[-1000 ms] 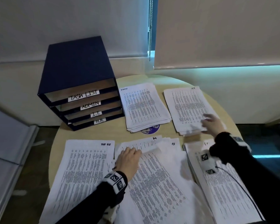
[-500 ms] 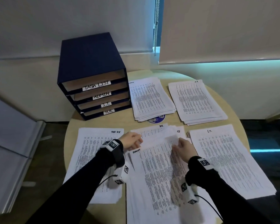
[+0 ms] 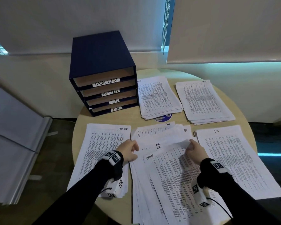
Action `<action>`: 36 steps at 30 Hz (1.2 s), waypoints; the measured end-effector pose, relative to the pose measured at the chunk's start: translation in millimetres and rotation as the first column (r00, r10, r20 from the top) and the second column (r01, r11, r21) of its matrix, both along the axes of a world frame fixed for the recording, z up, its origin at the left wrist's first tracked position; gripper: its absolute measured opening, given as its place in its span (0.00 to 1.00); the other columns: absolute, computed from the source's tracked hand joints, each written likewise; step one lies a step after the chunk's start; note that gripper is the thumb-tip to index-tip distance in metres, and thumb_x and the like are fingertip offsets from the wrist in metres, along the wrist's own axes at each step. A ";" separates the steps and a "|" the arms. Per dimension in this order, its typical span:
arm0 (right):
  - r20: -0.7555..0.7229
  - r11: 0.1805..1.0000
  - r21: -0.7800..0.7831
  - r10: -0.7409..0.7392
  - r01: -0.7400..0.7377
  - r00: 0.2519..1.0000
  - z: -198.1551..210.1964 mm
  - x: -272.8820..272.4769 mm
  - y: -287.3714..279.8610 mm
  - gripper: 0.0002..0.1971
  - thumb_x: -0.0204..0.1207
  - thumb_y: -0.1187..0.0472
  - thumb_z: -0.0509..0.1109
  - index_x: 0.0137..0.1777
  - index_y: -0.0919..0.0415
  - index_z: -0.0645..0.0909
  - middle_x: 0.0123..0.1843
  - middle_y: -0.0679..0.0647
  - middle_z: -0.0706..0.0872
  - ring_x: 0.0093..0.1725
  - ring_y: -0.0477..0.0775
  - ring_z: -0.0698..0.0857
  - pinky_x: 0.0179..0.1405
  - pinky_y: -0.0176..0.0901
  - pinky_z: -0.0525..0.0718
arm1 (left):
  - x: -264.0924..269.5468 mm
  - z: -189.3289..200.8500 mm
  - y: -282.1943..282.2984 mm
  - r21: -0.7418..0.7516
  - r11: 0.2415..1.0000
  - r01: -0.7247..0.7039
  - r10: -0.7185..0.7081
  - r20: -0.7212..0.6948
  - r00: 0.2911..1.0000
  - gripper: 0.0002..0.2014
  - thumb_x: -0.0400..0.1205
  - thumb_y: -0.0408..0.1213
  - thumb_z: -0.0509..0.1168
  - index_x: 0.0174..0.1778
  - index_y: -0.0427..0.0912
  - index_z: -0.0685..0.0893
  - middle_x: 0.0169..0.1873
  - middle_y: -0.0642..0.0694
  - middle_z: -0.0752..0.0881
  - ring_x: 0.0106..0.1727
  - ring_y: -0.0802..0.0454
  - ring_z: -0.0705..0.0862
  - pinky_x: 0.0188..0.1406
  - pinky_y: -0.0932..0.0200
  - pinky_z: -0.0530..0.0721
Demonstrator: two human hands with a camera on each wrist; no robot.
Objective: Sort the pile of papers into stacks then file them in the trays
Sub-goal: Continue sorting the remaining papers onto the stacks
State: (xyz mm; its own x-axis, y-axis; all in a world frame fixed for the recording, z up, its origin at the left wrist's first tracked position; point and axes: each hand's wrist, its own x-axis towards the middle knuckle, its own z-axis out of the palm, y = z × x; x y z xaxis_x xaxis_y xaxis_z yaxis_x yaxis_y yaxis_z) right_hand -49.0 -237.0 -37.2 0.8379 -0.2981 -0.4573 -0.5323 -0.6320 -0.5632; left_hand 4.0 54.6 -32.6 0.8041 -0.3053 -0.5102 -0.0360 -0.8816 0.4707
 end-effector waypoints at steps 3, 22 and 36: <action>-0.036 1.000 0.010 0.000 0.001 0.999 0.2 -7.8 -2.6 0.17 0.77 0.74 0.59 0.65 0.69 0.75 0.59 0.66 0.83 0.61 0.65 0.81 0.60 0.48 0.77 | -2.6 -8.6 -0.6 0.133 0.981 0.141 -0.146 0.035 0.989 0.14 0.74 0.42 0.72 0.52 0.48 0.78 0.49 0.53 0.73 0.51 0.52 0.76 0.49 0.55 0.78; 0.036 0.984 0.089 -0.155 0.152 0.987 -3.0 -38.9 2.5 0.17 0.78 0.63 0.67 0.65 0.67 0.76 0.53 0.57 0.80 0.57 0.60 0.79 0.58 0.48 0.75 | -13.7 -27.3 -29.8 0.165 0.944 0.286 -0.330 0.423 0.844 0.11 0.85 0.41 0.61 0.59 0.46 0.83 0.65 0.49 0.72 0.66 0.51 0.71 0.66 0.53 0.72; 0.121 0.991 -0.053 -0.116 0.123 0.986 -16.6 -32.6 2.6 0.21 0.81 0.65 0.59 0.73 0.58 0.64 0.46 0.59 0.82 0.39 0.59 0.82 0.34 0.44 0.77 | -19.5 -37.5 -27.6 0.159 0.945 0.285 -0.326 0.429 0.842 0.09 0.86 0.38 0.59 0.58 0.43 0.79 0.63 0.46 0.71 0.64 0.48 0.71 0.60 0.57 0.74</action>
